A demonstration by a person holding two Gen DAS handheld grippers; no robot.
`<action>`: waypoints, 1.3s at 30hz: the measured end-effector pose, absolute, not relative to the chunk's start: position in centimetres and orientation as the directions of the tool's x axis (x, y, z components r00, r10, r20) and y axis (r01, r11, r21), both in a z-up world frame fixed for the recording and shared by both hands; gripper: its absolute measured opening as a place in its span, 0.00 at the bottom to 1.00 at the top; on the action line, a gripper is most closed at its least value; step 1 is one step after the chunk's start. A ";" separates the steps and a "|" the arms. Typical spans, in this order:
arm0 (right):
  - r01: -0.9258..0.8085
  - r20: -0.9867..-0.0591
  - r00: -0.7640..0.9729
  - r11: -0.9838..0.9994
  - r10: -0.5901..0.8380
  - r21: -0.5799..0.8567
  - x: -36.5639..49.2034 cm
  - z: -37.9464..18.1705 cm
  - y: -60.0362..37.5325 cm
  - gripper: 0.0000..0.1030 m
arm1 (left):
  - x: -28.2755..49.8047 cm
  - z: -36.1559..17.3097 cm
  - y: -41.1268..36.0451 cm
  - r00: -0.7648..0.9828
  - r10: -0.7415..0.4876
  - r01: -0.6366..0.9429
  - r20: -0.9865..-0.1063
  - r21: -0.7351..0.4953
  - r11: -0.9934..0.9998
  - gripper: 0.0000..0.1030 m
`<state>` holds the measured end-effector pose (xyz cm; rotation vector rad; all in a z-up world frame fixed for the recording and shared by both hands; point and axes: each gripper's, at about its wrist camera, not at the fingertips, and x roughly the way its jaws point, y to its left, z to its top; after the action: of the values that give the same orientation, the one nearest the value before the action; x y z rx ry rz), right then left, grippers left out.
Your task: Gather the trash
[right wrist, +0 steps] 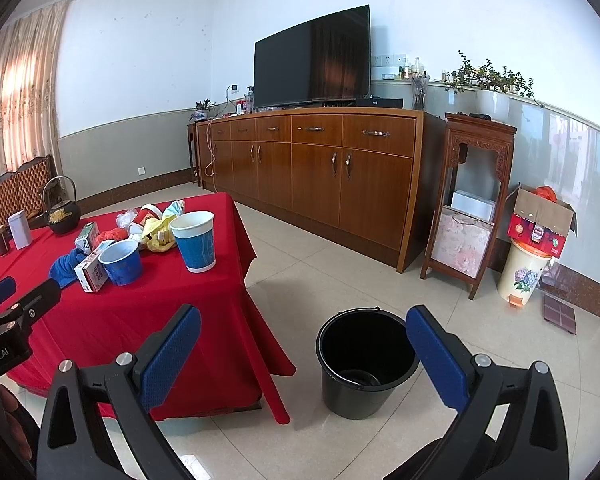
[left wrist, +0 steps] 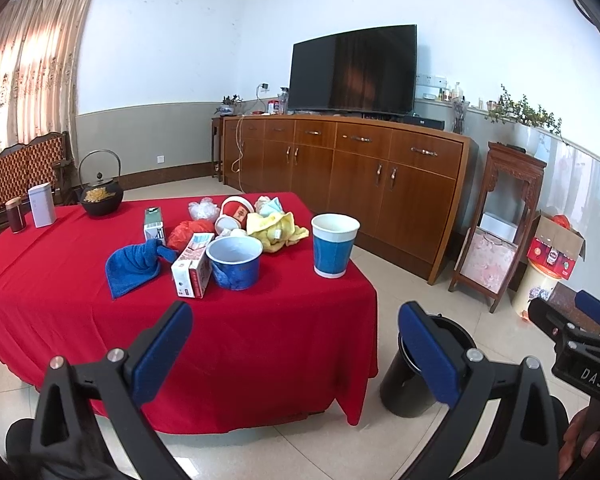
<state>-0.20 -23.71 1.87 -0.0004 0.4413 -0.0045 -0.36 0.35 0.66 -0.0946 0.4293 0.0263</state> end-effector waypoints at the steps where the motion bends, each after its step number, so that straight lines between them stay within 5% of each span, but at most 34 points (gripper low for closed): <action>1: 0.004 -0.428 0.904 1.000 -0.005 -0.002 -0.2 1.9 -23.7 1.00 | -0.3 0.7 0.3 0.909 0.005 -0.044 -0.417 -0.085 0.995 1.00; 39: 0.006 -0.431 0.902 1.000 -0.006 -0.001 -0.3 1.4 -23.7 1.00 | -0.3 0.7 0.3 0.909 0.002 -0.042 -0.418 -0.086 0.995 1.00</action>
<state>-0.28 -23.73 1.41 0.0005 0.4454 -0.0064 -0.32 0.34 0.66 -0.0942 0.4303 0.0231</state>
